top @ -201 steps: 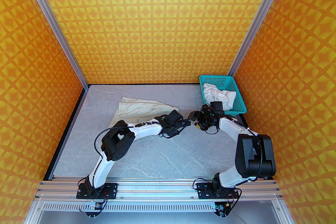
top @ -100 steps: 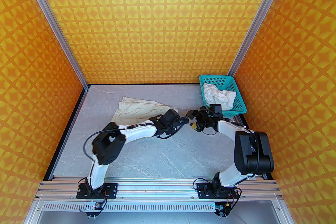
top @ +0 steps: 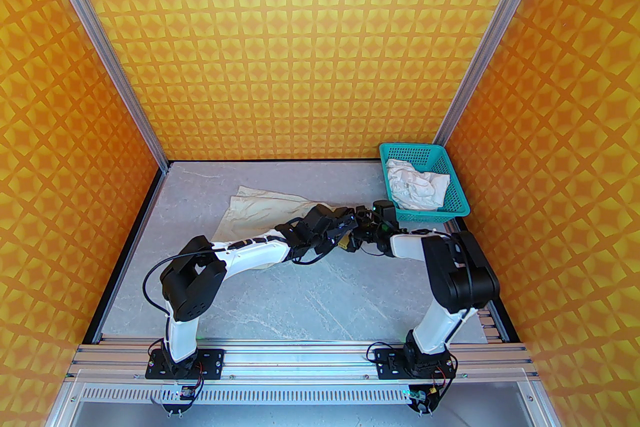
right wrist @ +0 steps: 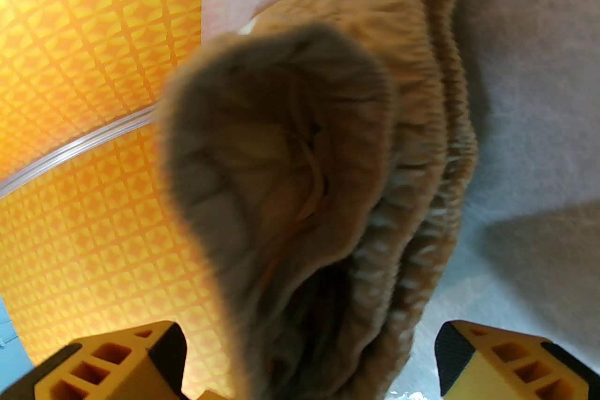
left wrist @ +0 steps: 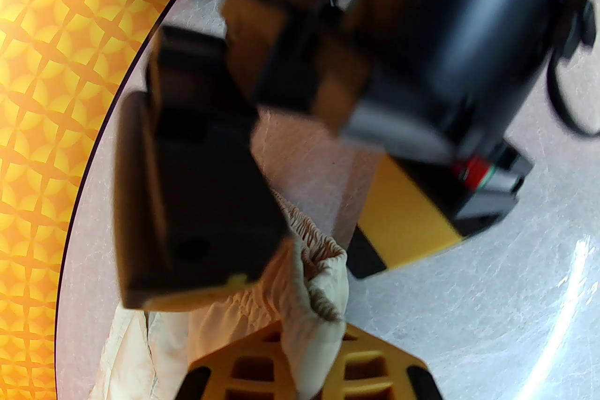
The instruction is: Fold and stack the mixed laundry pile
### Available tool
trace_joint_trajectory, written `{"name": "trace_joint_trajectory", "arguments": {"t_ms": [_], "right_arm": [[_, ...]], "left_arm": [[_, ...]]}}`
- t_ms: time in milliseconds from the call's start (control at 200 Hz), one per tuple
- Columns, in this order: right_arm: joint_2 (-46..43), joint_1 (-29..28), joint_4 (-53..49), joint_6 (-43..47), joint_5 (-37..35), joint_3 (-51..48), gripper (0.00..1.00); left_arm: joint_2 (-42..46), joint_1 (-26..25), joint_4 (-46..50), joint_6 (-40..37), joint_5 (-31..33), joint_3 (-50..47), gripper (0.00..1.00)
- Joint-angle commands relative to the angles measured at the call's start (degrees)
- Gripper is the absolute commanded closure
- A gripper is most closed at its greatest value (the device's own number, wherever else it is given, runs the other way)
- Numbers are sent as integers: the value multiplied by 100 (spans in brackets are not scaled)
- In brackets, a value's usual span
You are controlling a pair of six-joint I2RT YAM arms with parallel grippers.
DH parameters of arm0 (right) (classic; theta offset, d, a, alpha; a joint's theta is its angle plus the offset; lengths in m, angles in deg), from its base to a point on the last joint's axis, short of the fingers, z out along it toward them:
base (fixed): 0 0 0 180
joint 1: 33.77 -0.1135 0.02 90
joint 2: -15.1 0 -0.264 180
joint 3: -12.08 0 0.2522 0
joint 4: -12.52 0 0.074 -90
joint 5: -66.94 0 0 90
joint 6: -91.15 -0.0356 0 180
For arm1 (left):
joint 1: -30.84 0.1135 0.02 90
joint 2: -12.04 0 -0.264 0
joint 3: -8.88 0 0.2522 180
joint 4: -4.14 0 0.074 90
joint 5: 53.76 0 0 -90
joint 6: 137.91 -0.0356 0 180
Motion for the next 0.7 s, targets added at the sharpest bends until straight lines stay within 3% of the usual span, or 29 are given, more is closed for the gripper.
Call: {"name": "trace_joint_trajectory", "arguments": {"t_ms": [0, 90, 205, 295, 370, 430, 490, 595, 695], "right_arm": [[298, -82, 721, -530, -9, 5, 10], [510, -110, 734, -430, -27, 146, 16], [688, -111, 480, -45, -21, 434, 35], [666, -111, -276, 655, -135, 698, 56], [515, -96, -1129, 1362, -313, 881, 73], [366, -59, -1894, 1966, -489, 1037, 81], [227, 1, -2502, 2480, -593, 1173, 87], [3, 146, -3539, 3241, -847, 1401, 95], [-247, 197, -4713, 4120, -1460, 1778, 95]], "left_arm": [[220, 43, -239, 163, -132, -116, 100], [291, 44, -296, 229, -174, -181, 100], [436, 32, -335, 324, -257, -323, 100], [586, 39, -343, 493, -392, -495, 100], [723, 35, -185, 815, -553, -574, 81], [926, 52, -65, 1179, -839, -707, 56], [1222, 97, 10, 1562, -1185, -909, 49], [1671, 507, 18, 2919, -1640, -1236, 49], [1743, 987, 74, 4331, -1972, -1406, 64]]}}
